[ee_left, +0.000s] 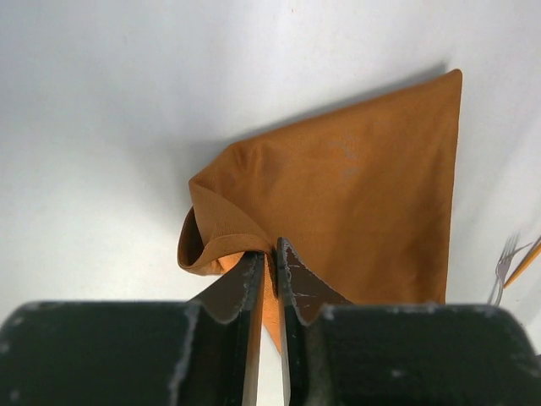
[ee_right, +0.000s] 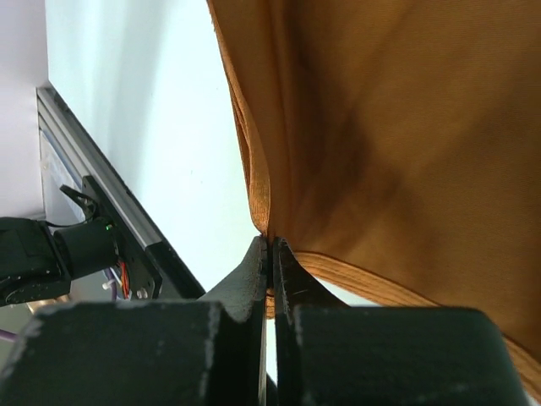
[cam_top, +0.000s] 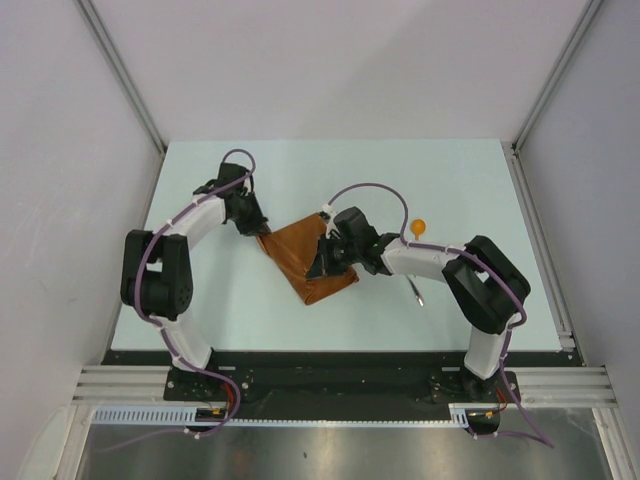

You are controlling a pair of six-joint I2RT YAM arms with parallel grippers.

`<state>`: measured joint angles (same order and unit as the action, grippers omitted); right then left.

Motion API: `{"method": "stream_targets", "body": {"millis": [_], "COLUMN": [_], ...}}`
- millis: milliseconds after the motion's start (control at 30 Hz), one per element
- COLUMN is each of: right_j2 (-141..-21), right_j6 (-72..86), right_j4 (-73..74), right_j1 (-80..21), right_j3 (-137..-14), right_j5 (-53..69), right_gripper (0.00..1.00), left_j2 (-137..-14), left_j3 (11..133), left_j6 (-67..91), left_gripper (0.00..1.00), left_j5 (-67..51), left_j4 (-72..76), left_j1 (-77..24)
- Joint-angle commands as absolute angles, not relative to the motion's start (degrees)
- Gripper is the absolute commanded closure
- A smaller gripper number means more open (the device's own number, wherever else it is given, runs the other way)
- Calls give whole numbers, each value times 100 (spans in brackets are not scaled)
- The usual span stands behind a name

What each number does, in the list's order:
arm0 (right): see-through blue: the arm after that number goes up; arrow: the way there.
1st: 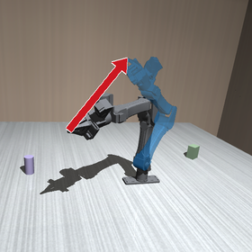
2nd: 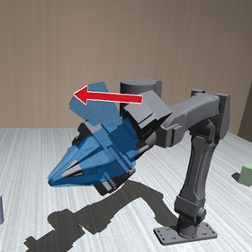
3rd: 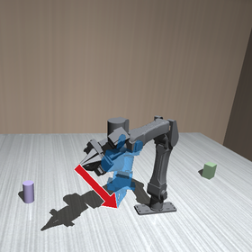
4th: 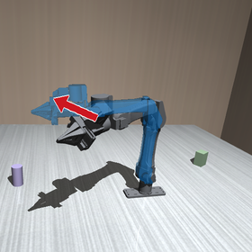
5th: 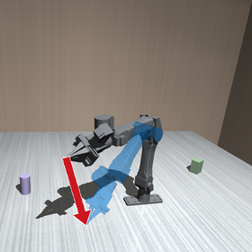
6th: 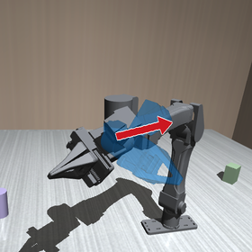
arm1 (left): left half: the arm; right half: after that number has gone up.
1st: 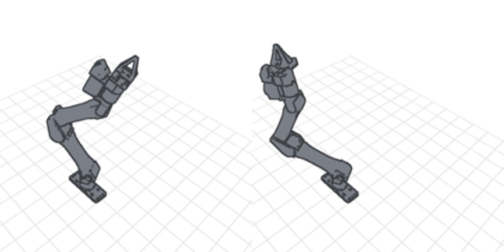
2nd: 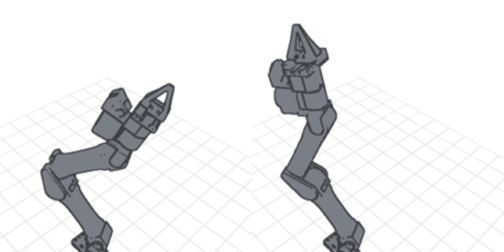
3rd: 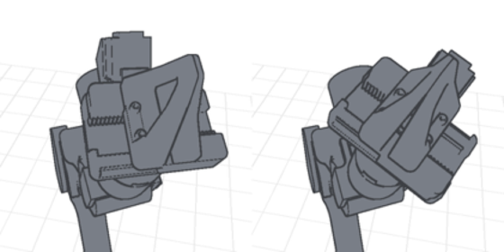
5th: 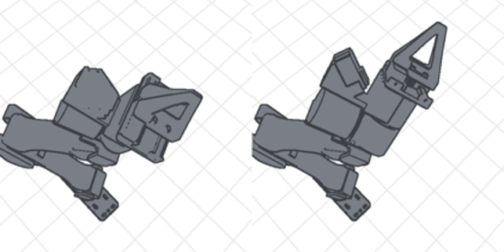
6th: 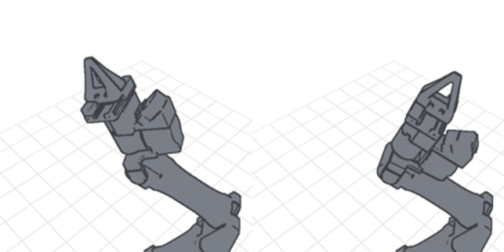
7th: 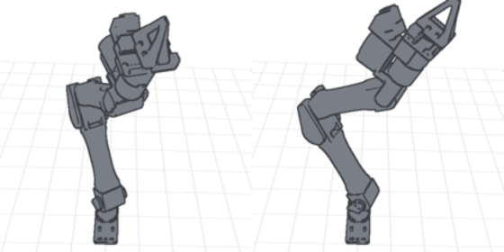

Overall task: Fold the napkin into a case and place the utensils inside
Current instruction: Fold the 2/3-rectangle-folded napkin at the center of the board.

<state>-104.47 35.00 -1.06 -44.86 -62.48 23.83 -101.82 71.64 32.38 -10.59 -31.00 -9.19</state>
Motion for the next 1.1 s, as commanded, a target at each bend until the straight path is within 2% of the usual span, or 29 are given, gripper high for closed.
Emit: {"method": "stream_targets", "body": {"millis": [0, 467, 1067], "right_j2": [-10151, -10292, -10345], "right_j6": [3490, 3314, 3155], "right_j4": [-378, -571, -492], "right_j1": [-4254, -3990, -3973], "right_j3": [-6021, -5590, -5396], "right_j5": [2724, 2909, 2751], "right_gripper": [100, 100, 100], "left_j2": [-10415, -11127, -11680], "left_j3": [7611, 8525, 8903], "left_j6": [3383, 3542, 3604], "left_gripper": [86, 87, 89], "left_j5": [-756, -475, -501], "left_j4": [-3234, -3551, -3516], "left_j1": [-1116, -1599, -1837]}}
